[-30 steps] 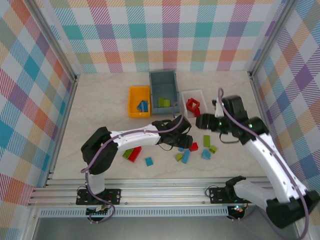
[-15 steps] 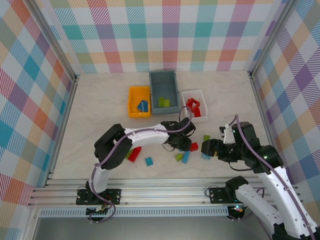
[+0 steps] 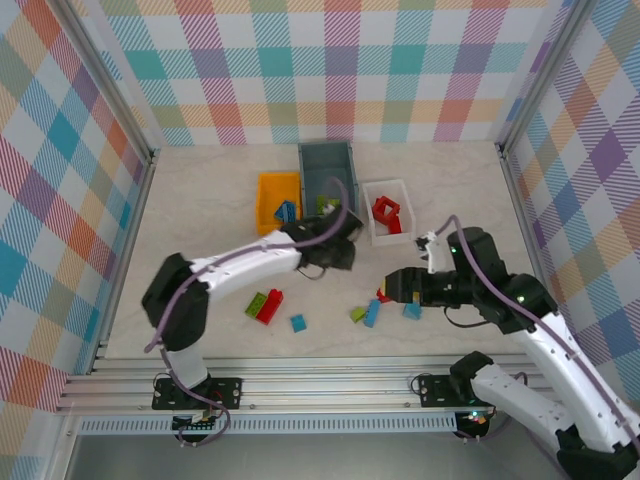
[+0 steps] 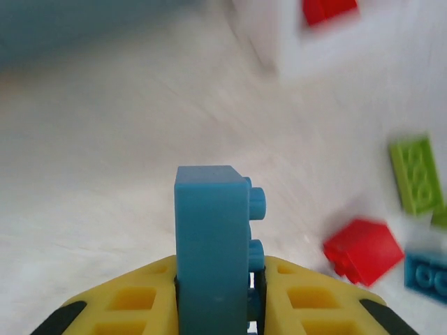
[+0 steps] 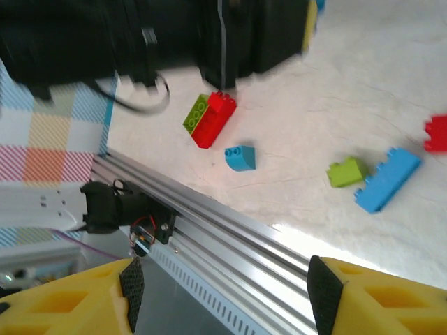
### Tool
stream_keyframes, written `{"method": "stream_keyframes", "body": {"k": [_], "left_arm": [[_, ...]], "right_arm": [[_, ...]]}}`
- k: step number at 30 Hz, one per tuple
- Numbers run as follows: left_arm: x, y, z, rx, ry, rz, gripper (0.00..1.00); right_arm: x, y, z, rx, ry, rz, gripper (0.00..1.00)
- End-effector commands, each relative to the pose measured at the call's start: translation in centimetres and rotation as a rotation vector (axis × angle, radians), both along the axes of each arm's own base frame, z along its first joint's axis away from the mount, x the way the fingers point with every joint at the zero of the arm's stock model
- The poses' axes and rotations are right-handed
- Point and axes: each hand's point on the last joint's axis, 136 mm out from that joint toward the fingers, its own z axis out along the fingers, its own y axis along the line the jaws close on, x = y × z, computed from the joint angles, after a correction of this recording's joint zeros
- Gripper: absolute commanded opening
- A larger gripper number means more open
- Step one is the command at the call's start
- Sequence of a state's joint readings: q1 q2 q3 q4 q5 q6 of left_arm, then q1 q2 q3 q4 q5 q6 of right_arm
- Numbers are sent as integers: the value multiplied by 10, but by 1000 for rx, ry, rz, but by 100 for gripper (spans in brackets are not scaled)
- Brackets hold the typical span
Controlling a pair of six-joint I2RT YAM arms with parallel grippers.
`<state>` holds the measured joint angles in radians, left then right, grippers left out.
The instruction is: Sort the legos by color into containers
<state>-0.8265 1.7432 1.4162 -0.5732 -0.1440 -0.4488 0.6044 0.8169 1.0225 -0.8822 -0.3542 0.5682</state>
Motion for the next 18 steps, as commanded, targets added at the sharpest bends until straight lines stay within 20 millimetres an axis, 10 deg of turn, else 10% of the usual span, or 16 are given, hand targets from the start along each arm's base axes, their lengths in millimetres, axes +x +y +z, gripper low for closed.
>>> {"method": "stream_keyframes", "body": {"k": [1,8,18], "left_arm": [[33,68,6,56,-2,134,26],[114,132,2,53,7,267,27],[173,158,-28,68,64,331,29]], "right_arm": [[22,31,20,-31,-175,50,66],[49,78,12,-78,-260,41,65],[65,58,-33,-235,-177,-121,64]]}}
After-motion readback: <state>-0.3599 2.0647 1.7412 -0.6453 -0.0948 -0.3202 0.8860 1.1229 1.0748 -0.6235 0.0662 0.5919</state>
